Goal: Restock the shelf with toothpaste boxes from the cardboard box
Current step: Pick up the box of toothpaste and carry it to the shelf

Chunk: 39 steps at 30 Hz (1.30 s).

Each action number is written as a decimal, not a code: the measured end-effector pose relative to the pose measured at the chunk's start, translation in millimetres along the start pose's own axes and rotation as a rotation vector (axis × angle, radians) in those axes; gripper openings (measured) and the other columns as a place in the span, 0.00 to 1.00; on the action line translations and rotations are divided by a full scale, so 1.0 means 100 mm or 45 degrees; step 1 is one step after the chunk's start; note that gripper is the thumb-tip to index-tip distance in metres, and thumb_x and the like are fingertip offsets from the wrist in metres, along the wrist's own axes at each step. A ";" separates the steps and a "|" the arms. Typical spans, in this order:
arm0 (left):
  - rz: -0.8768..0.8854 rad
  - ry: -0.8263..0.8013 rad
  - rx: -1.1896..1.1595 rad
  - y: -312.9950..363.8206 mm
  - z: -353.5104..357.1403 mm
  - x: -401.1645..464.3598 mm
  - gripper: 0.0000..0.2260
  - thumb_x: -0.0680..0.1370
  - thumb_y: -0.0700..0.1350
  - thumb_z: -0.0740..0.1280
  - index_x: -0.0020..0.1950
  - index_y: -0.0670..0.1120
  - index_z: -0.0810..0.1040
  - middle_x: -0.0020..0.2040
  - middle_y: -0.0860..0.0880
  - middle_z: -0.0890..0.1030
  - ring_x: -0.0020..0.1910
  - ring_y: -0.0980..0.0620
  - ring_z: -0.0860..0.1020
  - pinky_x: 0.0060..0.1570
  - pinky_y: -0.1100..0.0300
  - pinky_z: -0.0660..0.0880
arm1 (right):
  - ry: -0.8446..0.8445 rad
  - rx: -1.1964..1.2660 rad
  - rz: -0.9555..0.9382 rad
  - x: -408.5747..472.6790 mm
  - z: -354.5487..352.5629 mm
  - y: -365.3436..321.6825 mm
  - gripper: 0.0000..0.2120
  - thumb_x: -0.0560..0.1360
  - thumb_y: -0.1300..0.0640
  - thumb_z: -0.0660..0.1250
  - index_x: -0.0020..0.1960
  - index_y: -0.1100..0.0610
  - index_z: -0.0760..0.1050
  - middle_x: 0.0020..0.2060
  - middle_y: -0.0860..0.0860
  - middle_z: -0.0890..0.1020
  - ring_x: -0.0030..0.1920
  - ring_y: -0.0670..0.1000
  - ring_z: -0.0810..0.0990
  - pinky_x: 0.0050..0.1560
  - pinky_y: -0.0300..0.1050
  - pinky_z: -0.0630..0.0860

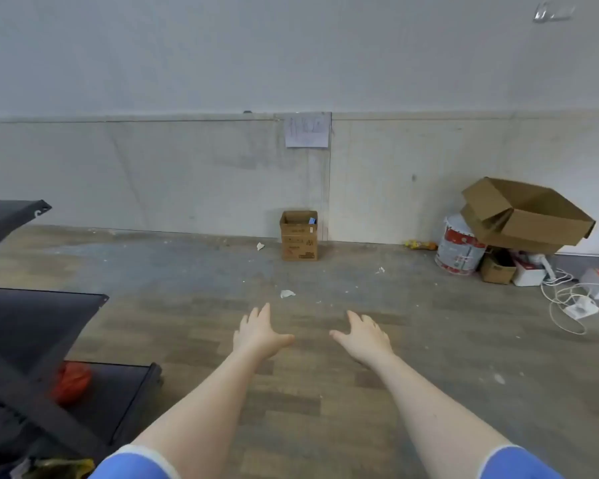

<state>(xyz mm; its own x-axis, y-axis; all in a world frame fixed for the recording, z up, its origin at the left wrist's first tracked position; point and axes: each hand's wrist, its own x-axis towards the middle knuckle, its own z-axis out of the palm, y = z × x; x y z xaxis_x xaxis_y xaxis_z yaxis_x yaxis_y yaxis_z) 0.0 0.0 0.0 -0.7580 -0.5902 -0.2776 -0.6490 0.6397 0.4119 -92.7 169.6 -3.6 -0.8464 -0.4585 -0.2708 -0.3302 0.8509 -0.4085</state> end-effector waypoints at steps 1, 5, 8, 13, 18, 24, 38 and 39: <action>0.013 0.005 -0.020 -0.01 -0.04 0.17 0.42 0.72 0.60 0.67 0.77 0.51 0.47 0.77 0.49 0.50 0.76 0.46 0.49 0.72 0.49 0.54 | 0.010 0.010 -0.003 0.16 -0.01 -0.05 0.33 0.76 0.39 0.57 0.75 0.53 0.53 0.74 0.56 0.59 0.73 0.57 0.59 0.71 0.52 0.58; 0.003 0.004 -0.039 -0.02 -0.30 1.00 0.42 0.72 0.60 0.67 0.77 0.51 0.47 0.77 0.49 0.50 0.76 0.47 0.49 0.72 0.48 0.55 | 0.006 0.001 0.035 0.93 -0.13 -0.35 0.33 0.77 0.39 0.56 0.75 0.53 0.52 0.74 0.56 0.59 0.73 0.57 0.58 0.71 0.52 0.58; 0.020 -0.005 -0.049 -0.02 -0.58 1.64 0.41 0.72 0.59 0.67 0.77 0.50 0.47 0.77 0.48 0.50 0.76 0.46 0.50 0.72 0.48 0.55 | 0.013 -0.014 0.053 1.52 -0.29 -0.67 0.33 0.77 0.40 0.56 0.75 0.53 0.52 0.74 0.57 0.59 0.73 0.57 0.59 0.71 0.53 0.58; 0.047 0.032 -0.042 0.05 -1.07 2.55 0.40 0.73 0.59 0.67 0.77 0.48 0.49 0.77 0.47 0.52 0.76 0.45 0.51 0.72 0.47 0.56 | 0.058 0.022 0.022 2.33 -0.60 -1.12 0.33 0.77 0.40 0.56 0.76 0.53 0.51 0.74 0.57 0.58 0.73 0.58 0.58 0.72 0.54 0.58; 0.057 0.000 -0.021 0.16 -1.23 3.25 0.40 0.73 0.58 0.67 0.77 0.50 0.48 0.77 0.47 0.52 0.76 0.46 0.51 0.71 0.46 0.57 | 0.076 0.035 0.052 3.02 -0.79 -1.29 0.32 0.77 0.41 0.56 0.76 0.53 0.52 0.74 0.57 0.59 0.73 0.58 0.60 0.71 0.56 0.59; 0.009 -0.032 -0.013 0.27 -1.25 4.22 0.41 0.72 0.58 0.67 0.77 0.49 0.48 0.77 0.47 0.51 0.76 0.46 0.50 0.72 0.48 0.56 | 0.030 0.005 0.076 4.05 -0.86 -1.29 0.32 0.78 0.41 0.55 0.76 0.53 0.52 0.73 0.57 0.60 0.73 0.58 0.60 0.71 0.55 0.59; 0.062 -0.038 0.281 1.23 -1.72 7.07 0.41 0.73 0.57 0.66 0.77 0.50 0.45 0.78 0.47 0.46 0.76 0.45 0.45 0.73 0.44 0.48 | -0.037 -0.210 0.014 7.06 -1.64 -1.33 0.32 0.78 0.41 0.54 0.76 0.53 0.49 0.75 0.59 0.53 0.76 0.57 0.50 0.74 0.56 0.49; 0.066 -0.036 0.311 1.26 -1.77 7.22 0.41 0.73 0.57 0.66 0.77 0.51 0.45 0.78 0.46 0.46 0.76 0.44 0.44 0.73 0.44 0.48 | -0.032 -0.231 -0.001 7.21 -1.70 -1.37 0.32 0.78 0.41 0.55 0.76 0.53 0.50 0.75 0.59 0.53 0.76 0.57 0.50 0.74 0.56 0.50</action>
<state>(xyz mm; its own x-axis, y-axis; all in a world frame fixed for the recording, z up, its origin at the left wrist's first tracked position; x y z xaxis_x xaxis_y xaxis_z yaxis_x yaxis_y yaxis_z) -618.0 -432.6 4.9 -0.7902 -0.5414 -0.2874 -0.6029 0.7709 0.2054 -728.8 -234.4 4.8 -0.8362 -0.4633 -0.2935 -0.4027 0.8820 -0.2450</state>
